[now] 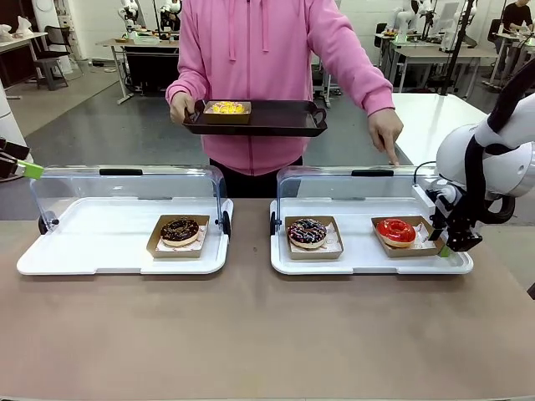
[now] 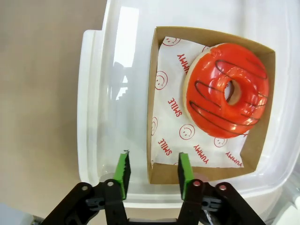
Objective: Provide the desired donut to the person.
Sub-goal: Pick up and lift the Paper togo box containing the Donut pointed at by the person.
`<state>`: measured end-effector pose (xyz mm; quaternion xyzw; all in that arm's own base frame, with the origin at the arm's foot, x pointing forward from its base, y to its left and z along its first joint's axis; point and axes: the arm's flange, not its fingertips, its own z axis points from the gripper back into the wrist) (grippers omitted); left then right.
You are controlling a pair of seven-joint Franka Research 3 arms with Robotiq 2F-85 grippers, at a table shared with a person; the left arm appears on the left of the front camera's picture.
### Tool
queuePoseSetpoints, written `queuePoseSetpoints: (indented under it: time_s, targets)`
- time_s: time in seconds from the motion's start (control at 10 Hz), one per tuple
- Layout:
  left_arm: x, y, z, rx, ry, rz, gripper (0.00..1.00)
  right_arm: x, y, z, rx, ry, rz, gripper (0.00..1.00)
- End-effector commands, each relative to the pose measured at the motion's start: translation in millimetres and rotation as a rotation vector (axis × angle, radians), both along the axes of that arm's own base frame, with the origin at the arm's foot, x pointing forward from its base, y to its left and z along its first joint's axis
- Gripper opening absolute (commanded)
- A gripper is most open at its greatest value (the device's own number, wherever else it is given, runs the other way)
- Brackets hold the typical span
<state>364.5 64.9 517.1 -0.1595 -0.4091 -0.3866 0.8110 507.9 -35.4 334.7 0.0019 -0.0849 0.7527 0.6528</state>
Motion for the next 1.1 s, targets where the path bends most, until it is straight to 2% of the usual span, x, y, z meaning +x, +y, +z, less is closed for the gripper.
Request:
queuePoseSetpoints:
  time_s: [0.0,0.3,0.6,0.8,1.0]
  targets:
    - [0.7,-0.1,-0.9,-0.011,-0.006,0.001,1.00,11.1,-1.8,-6.4,0.002,-0.013,0.018,0.00]
    - [0.7,-0.1,-0.9,-0.011,-0.006,0.001,1.00,12.9,1.0,-11.0,-0.005,0.018,0.029,0.00]
    - [0.7,-0.1,-0.9,-0.011,-0.006,0.001,1.00,-0.1,1.8,-3.2,0.000,0.013,0.043,0.00]
    - [0.7,-0.1,-0.9,-0.011,-0.006,0.001,1.00,-35.3,7.8,26.2,-0.031,-0.028,0.074,0.00]
    - [0.7,-0.1,-0.9,-0.011,-0.006,0.001,1.00,-92.7,20.0,72.6,-0.034,-0.062,0.072,0.00]
